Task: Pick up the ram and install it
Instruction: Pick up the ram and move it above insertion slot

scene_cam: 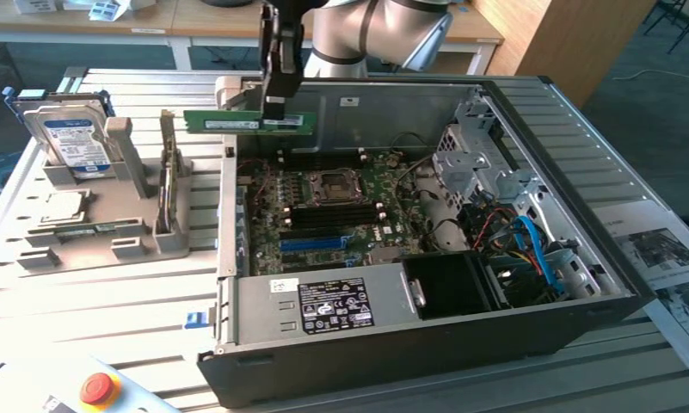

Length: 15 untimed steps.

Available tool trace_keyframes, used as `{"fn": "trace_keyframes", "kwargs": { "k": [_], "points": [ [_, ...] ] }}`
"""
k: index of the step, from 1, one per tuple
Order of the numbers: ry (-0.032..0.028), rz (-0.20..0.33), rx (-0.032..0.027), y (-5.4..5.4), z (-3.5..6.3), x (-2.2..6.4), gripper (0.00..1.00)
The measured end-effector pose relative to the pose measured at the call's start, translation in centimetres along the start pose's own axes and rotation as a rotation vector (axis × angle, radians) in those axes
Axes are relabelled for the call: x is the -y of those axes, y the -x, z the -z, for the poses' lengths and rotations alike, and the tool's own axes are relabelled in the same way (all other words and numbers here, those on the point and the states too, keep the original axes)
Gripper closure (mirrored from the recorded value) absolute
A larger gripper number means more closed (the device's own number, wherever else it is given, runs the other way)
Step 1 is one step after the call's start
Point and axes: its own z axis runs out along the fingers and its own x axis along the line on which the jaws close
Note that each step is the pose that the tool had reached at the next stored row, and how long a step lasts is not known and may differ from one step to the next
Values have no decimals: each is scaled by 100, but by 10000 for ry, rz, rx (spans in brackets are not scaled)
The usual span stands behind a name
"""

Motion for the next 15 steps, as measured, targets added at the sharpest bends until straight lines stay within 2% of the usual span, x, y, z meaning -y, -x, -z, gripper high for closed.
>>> {"fn": "trace_keyframes", "kwargs": {
  "k": [10,15],
  "points": [
    [86,0,0,-3,26,225,88],
    [151,-1,1,-4,42,364,88]
  ]
}}
